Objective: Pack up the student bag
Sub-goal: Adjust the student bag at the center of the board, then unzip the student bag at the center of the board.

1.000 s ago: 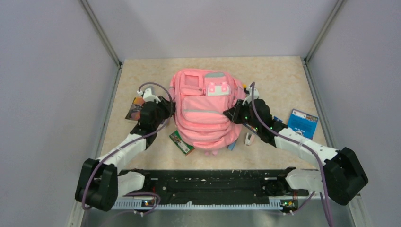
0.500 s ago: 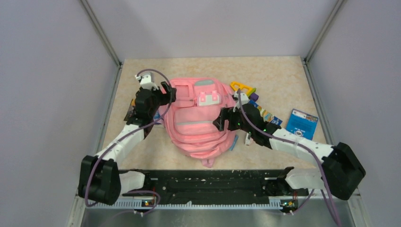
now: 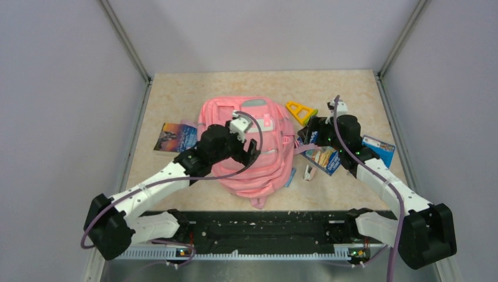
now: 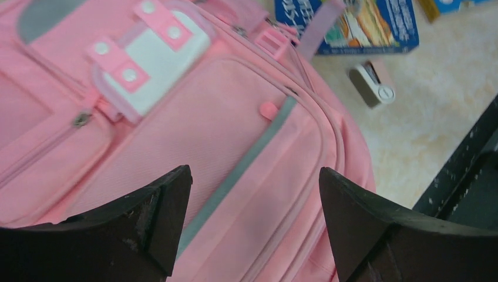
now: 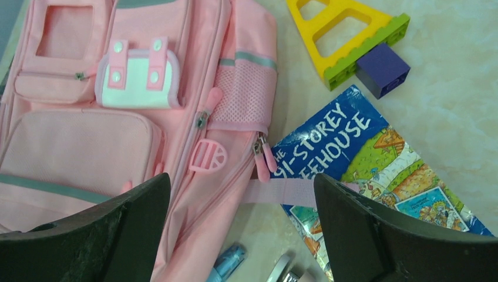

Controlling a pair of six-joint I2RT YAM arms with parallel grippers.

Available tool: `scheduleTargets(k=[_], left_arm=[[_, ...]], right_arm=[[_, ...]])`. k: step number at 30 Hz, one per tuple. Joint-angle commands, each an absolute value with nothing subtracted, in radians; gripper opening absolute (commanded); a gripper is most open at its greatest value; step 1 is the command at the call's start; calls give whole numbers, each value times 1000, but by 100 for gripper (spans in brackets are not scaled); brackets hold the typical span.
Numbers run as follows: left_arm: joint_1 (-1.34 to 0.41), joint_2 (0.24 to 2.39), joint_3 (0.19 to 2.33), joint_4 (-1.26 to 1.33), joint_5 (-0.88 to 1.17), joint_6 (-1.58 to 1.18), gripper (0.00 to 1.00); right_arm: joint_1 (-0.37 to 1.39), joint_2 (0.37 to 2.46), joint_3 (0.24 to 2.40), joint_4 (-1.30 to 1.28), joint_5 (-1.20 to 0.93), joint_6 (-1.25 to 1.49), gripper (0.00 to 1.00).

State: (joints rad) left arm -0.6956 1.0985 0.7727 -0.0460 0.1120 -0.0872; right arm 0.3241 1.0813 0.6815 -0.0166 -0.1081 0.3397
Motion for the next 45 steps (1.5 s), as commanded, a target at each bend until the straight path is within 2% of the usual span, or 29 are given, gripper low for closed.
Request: scheduleTargets(k=[1,5,10,16,20,23,25,31,37,45], left_arm=[[-832,1219,883,-223,39,59,85],[-914,1314,925,-200,-52,65,88],[-983,1391,925,-39,-115,79,90],[-1043,1555,1028,-44,-380,166,92],[-1050,1638,1096,-126,-474,139,83],[-1051,1650,1092,-126,-526,124,70],[-1052,1640,1078,-116,-550,105,66],[-1052,1548,991,-10,-563,48,69],[-1050,1509,998,-9,-516,5,77],[-1028,1489,988,44,-466,-21,82]], right_arm=[[307,1067,661,18,-222,314,89],[308,1044,645,23,-251,316,89],[308,1012,622,13,-245,306,89],[307,983,602,3,-227,293,89],[306,972,593,3,-208,291,89],[307,961,582,5,-195,291,89],[307,956,579,5,-192,290,89],[307,956,575,3,-171,283,89],[306,963,574,3,-173,283,89],[307,961,572,3,-174,283,89]])
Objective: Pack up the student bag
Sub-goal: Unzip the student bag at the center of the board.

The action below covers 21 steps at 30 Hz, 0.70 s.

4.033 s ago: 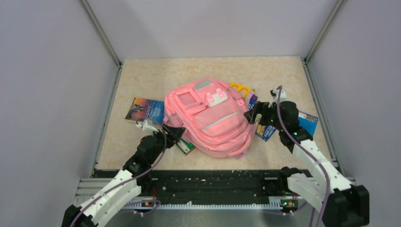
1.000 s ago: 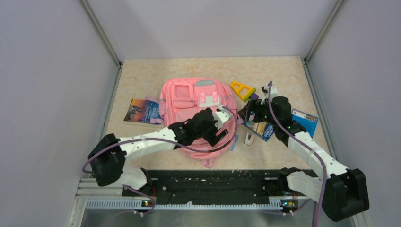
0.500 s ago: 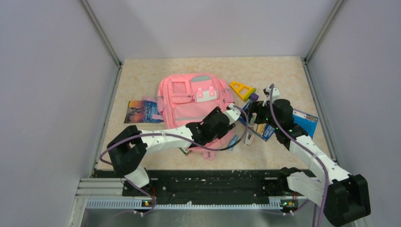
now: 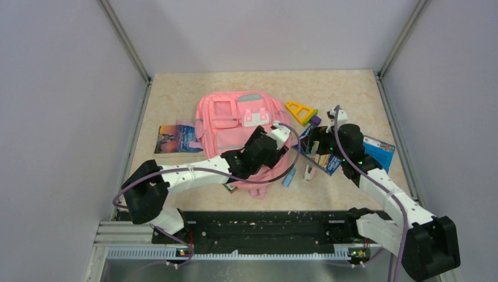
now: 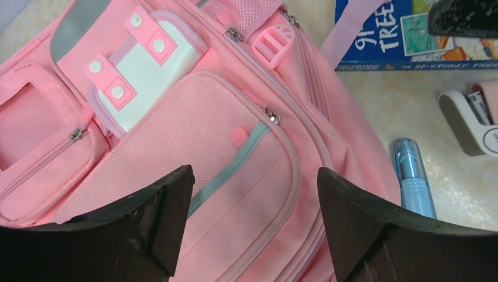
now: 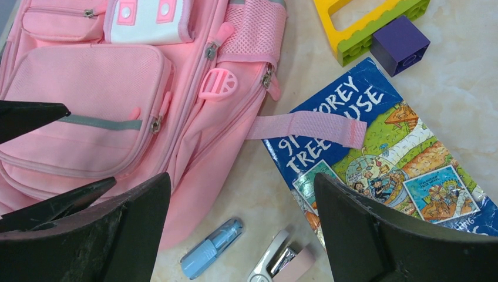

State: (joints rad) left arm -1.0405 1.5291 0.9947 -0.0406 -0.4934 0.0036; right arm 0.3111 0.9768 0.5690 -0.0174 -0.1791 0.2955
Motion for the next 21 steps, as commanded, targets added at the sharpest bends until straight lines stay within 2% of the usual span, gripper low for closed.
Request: scheduleTargets(k=[1,7,11,16,18,21], left_arm=[[-1027,1498,994,38,-463,-23,82],[-1023,1590,1045,-19,-520,-24,84],[-1013,1634,1073,-43,-568,-45,80],[-1013,1665,1078,-28,-632,-33,60],[-1014,1673,1077,-33,-660,-23,46],[-1014,1635,1049,-24,-686,-15,16]], right_arm=[[307,960,572,3,-174,283,89],[306,959,573,3,-178,281,89],[306,955,571,2,-178,278,90],[307,955,568,3,-195,272,90],[307,957,567,5,-213,264,90],[306,956,565,14,-258,247,90]])
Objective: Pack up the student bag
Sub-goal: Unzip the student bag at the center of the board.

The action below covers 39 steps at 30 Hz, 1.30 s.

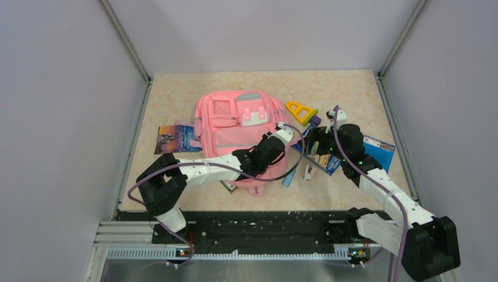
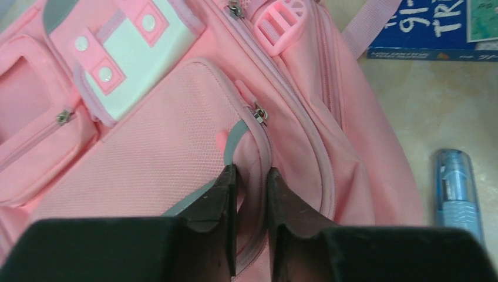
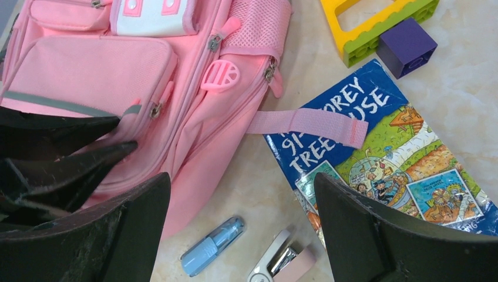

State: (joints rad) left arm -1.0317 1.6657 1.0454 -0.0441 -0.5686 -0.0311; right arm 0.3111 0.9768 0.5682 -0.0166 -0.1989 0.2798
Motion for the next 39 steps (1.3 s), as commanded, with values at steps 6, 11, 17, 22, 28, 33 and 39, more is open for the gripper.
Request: scheduleTargets(k=[6,11,17,22,28,33,39], left_arm=[[-1006,1376,948,21,-631,-48,0],[-929,1229,977,-158,-491,-142,0],[-745,1150,1050,-383,-269,-277,0],[-664,1094,1061,-420,-165,-274,0],[-613,1054,1002,-341,-38,-225,0],[-609,1010,975,-307,-5,-140,0],[-608,947,906,-284,-7,-113,0]], right_arm=[[307,974,556,71,-431,211,88],[312,997,549,138,-588,226,85],[361,976,522,213,-622,282,79],[410,999,494,272,-548,323,74],[485,1106,511,329,-419,331,59],[490,1202,515,453,-394,316,54],[512,1331,565,483,-387,230,53]])
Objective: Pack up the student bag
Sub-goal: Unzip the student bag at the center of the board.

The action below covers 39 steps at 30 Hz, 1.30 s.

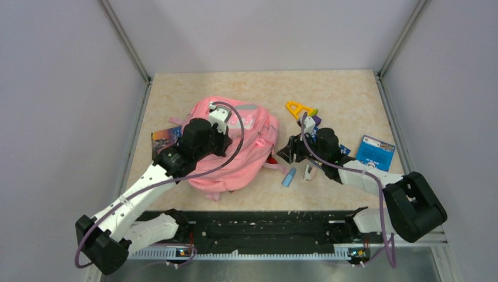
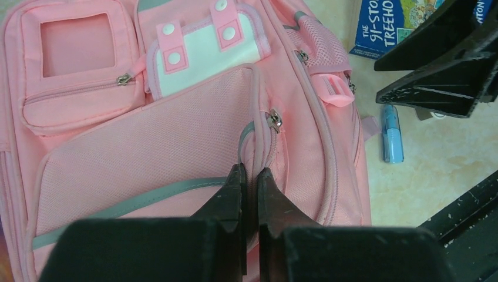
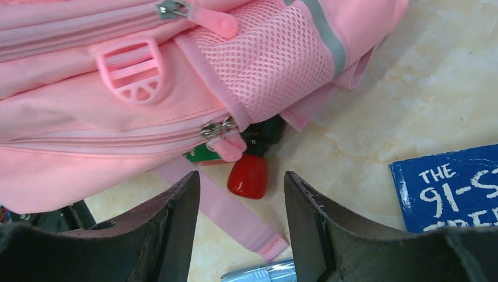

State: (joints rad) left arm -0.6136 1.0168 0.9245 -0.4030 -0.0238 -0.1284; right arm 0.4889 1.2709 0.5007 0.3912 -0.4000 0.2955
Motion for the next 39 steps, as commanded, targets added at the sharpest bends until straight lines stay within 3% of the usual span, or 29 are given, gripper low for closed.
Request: scheduleTargets(k=[1,13,22,29,39], left_arm=[[-608,944,898,-280,-7,-115,0],[-607,914,885,-278,-43,-115,0],[-606,913,884,-279,-49,-116,0],[-606,916,881,-278,-59,-116,0],[-601,912,874,-276,-107,-120,0]], right_arm=[[518,1345,569,486,-385,224,53],[611,1434,594,533,-342,167,52],[617,1461,626,511,-312,135,34],[633,1449,628,483,-308,130,7],[706,1407,654,288,-115,125,1]])
